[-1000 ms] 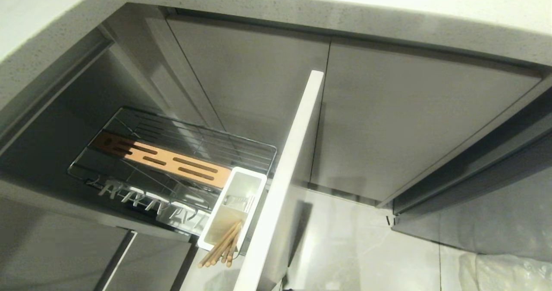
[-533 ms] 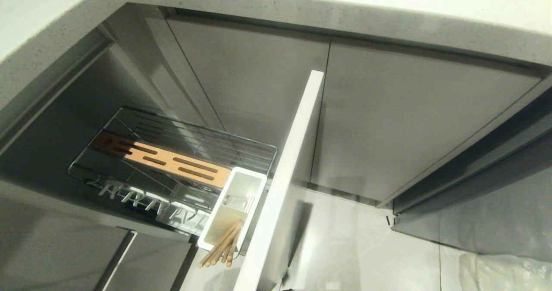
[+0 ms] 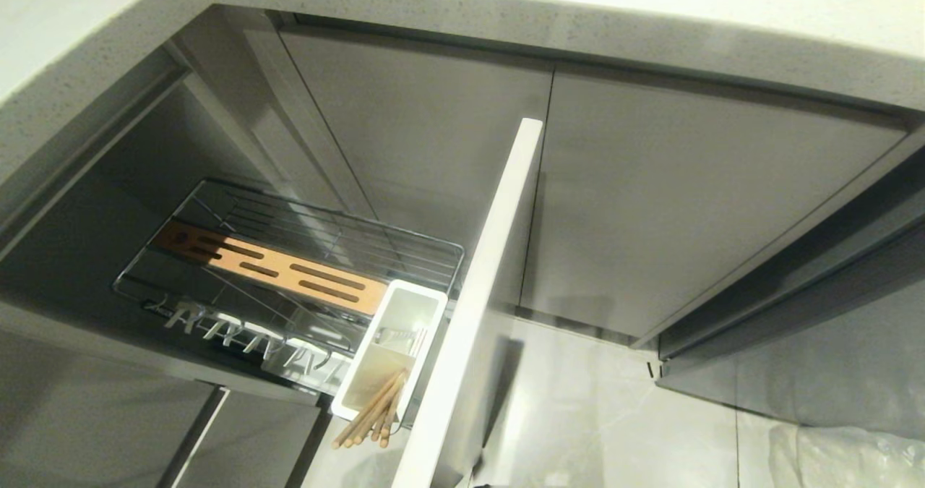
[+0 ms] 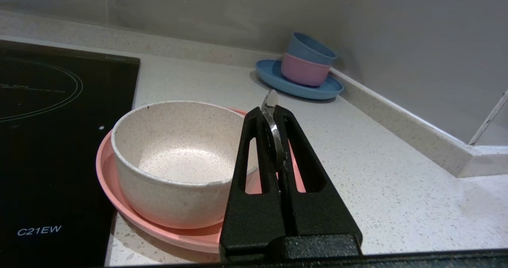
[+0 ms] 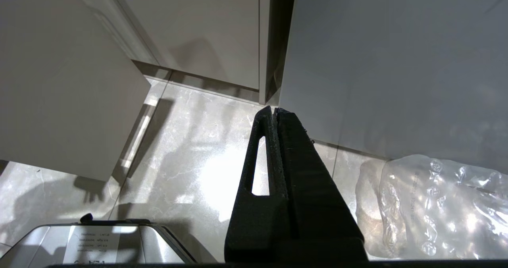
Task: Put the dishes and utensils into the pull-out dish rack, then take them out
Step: Take the spoon out of the cupboard
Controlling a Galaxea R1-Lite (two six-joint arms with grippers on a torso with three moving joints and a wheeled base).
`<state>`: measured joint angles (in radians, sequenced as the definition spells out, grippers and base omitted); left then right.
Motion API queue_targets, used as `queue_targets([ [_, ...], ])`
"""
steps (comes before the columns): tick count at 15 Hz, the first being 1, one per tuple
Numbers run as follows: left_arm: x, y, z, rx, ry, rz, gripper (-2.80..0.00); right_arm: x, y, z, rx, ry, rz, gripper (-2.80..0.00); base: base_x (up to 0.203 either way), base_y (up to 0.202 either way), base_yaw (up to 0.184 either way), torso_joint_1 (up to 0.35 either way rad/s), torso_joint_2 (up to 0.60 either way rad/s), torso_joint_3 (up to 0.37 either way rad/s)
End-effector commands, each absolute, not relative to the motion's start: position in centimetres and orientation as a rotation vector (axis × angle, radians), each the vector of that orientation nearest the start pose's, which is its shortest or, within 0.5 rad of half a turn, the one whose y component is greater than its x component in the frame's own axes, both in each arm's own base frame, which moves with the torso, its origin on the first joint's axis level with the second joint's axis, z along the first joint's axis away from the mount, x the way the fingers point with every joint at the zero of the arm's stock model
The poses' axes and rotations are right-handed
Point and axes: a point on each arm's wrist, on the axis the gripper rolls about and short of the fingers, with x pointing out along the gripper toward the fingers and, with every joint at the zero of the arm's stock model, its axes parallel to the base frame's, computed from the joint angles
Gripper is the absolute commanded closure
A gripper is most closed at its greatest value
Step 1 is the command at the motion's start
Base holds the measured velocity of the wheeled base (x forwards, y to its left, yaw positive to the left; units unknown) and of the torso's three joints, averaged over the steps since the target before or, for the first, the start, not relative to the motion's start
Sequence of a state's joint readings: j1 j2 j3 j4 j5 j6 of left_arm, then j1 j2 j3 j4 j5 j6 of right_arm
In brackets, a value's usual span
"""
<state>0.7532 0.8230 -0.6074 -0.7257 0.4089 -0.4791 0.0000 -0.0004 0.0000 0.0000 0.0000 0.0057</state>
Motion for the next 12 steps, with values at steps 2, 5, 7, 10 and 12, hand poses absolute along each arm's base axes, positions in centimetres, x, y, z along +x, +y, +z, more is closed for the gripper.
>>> queue_targets([
  [2, 4.5, 5.4, 30.0, -0.334, -0.837, 0.965, 0.0, -2.3, 0.0, 7.5, 0.006, 0.0, 0.0, 0.0, 0.0, 0.0, 0.0, 0.0, 0.0, 0.0],
  [5, 4.5, 5.5, 29.3, -0.349, -0.836, 0.97, 0.0, -2.3, 0.0, 7.5, 0.006, 0.0, 0.0, 0.0, 0.0, 0.0, 0.0, 0.0, 0.0, 0.0],
  [7, 4.6, 5.7, 29.3, -0.351, -0.846, 0.967, 0.0, -2.3, 0.0, 7.5, 0.006, 0.0, 0.0, 0.0, 0.0, 0.0, 0.0, 0.0, 0.0, 0.0],
  [10, 5.0, 6.2, 28.9, -0.387, -0.85, 0.973, 0.0, -2.3, 0.0, 7.5, 0.006, 0.0, 0.0, 0.0, 0.0, 0.0, 0.0, 0.0, 0.0, 0.0],
  [12, 5.2, 6.4, 28.8, -0.406, -0.849, 0.972, 0.0, -2.3, 0.0, 7.5, 0.006, 0.0, 0.0, 0.0, 0.0, 0.0, 0.0, 0.0, 0.0, 0.0],
])
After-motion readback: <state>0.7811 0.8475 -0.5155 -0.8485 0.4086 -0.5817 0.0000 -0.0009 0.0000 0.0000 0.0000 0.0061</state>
